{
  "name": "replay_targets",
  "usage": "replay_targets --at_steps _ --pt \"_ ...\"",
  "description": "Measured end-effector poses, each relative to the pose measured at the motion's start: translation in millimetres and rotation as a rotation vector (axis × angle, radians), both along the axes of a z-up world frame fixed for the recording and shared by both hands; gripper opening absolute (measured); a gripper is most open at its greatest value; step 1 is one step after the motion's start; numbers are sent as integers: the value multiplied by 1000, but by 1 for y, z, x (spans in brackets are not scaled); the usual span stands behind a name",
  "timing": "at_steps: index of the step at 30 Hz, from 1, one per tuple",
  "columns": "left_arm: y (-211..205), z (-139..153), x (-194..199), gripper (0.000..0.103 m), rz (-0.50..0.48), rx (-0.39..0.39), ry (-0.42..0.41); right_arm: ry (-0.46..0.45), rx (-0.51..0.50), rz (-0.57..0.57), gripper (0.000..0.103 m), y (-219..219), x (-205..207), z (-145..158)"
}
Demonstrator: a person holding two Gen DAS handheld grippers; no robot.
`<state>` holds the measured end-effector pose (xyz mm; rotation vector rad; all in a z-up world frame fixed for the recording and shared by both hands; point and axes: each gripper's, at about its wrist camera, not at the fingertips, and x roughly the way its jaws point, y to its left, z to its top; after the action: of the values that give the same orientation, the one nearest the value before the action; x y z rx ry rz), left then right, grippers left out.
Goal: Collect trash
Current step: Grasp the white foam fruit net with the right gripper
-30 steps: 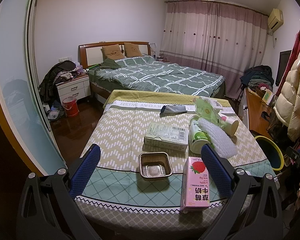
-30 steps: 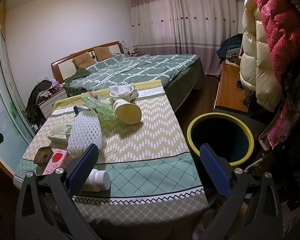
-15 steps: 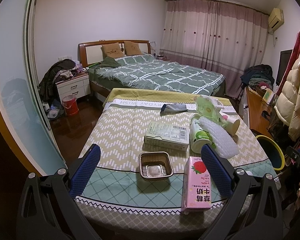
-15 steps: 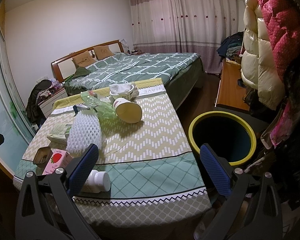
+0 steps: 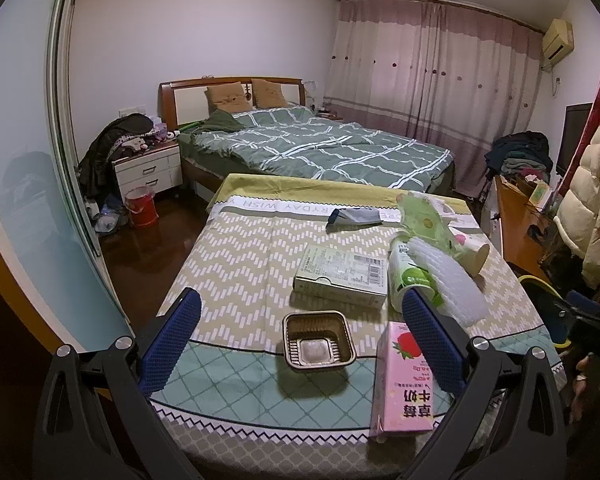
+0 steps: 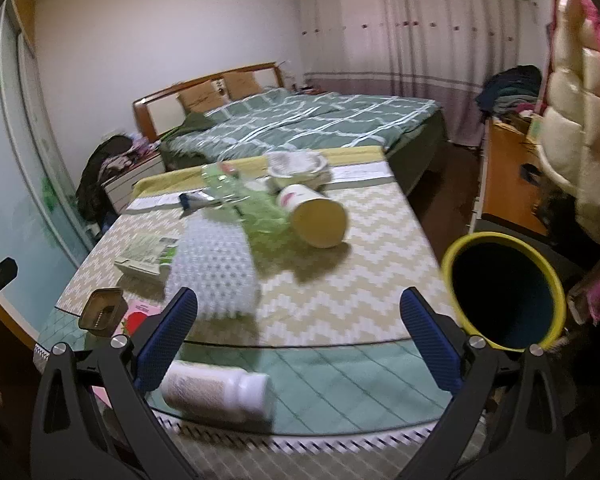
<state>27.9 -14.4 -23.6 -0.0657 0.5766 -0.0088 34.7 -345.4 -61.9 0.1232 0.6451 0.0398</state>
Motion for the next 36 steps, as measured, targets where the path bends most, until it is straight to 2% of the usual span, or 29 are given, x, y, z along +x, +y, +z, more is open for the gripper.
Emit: replay_targets --at_steps 9,17,19,23,26,28,29,32,36 --pt "2 -10 27 99 2 -11 39 69 -9 118 97 46 51 -18" --pt "4 -18 44 99 1 -1 56 119 -37 137 94 63 91 -34" --pt "3 -20 48 99 -3 -2 60 149 -30 146 84 64 99 -40" --pt "2 -22 52 99 -10 -6 67 174 -6 165 70 65 103 -46" --pt "0 -25 55 99 -16 -5 73 170 8 179 55 65 100 -44" --pt "0 -26 57 99 -19 -6 75 160 3 184 40 66 96 -40" --pt "-1 -26 58 99 -22 -6 76 154 5 189 36 67 94 -39" --pt "-2 -27 58 99 -27 -4 74 136 6 204 30 68 88 -34" --pt "-2 -26 55 99 -27 -3 67 108 25 242 27 70 77 -24"
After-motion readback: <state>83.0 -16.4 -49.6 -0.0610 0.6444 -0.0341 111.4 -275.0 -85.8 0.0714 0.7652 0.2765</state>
